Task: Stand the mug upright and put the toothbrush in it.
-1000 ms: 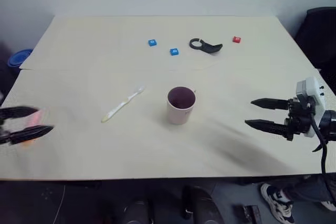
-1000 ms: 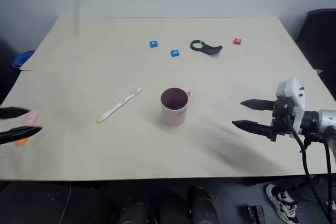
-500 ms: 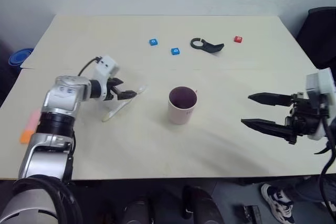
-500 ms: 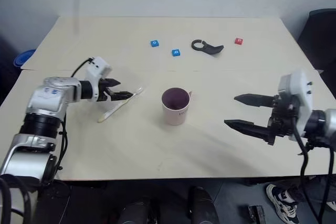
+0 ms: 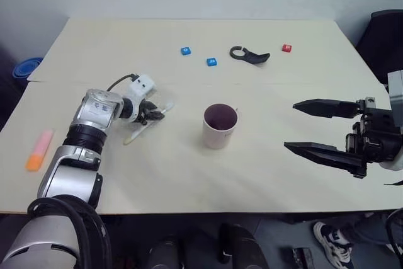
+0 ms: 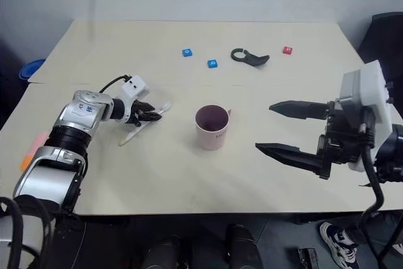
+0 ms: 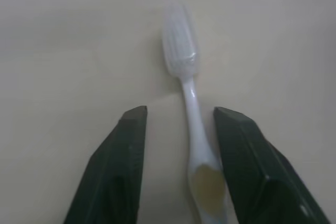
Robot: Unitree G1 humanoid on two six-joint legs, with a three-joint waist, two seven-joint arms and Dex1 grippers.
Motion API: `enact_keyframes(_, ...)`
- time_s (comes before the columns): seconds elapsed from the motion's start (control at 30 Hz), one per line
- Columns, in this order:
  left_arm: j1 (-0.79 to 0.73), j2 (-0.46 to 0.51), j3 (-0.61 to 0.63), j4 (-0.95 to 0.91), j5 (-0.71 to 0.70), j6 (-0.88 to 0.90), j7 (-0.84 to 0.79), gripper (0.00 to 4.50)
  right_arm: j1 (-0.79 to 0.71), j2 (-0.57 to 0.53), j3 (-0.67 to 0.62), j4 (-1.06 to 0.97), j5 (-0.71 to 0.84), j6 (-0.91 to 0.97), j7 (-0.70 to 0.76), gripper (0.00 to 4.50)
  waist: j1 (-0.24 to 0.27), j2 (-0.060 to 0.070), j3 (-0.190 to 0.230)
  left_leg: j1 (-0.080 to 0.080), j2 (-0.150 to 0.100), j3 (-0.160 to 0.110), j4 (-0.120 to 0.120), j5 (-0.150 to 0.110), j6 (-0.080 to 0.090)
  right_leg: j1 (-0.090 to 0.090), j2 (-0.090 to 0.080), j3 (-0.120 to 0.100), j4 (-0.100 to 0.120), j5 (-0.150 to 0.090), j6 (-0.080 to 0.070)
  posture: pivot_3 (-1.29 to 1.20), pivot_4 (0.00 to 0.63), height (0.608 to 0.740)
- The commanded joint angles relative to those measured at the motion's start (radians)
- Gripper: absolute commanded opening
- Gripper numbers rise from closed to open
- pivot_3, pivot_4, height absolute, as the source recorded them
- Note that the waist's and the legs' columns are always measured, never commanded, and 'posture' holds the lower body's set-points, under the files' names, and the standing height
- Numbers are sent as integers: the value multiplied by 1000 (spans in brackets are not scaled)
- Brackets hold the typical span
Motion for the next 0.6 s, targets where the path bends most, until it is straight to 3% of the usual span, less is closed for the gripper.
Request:
enact_keyframes(0.03,12,-4,11,-1,8,30,-10,907,4,-21,6,-4,-34,-33,4,4168,2,0,0,0,0,0,0,0,0,0,0,0,0,0,0,0,150,740)
enact_keyframes(0.17,13,-7,53,-61,-27,102,-17,14,2,-15,2,28,47,11,-49,4500,3,0,0,0,0,0,0,0,0,0,0,0,0,0,0,0,150,740)
enact_keyframes(0.4,-45,-123,277,-278,-224,227,77,14,62,-12,-28,2,30,3,-81,4500,13,-1,1,-5,1,-2,2,1,1,0,0,-2,1,1,2,0,150,740)
enact_keyframes(0.6,-45,-327,384,-567,-399,174,179,14,115,-4,-56,-14,10,-7,-128,4500,12,-1,1,-14,1,-7,13,-2,6,-1,-1,-3,-1,6,9,0,150,740)
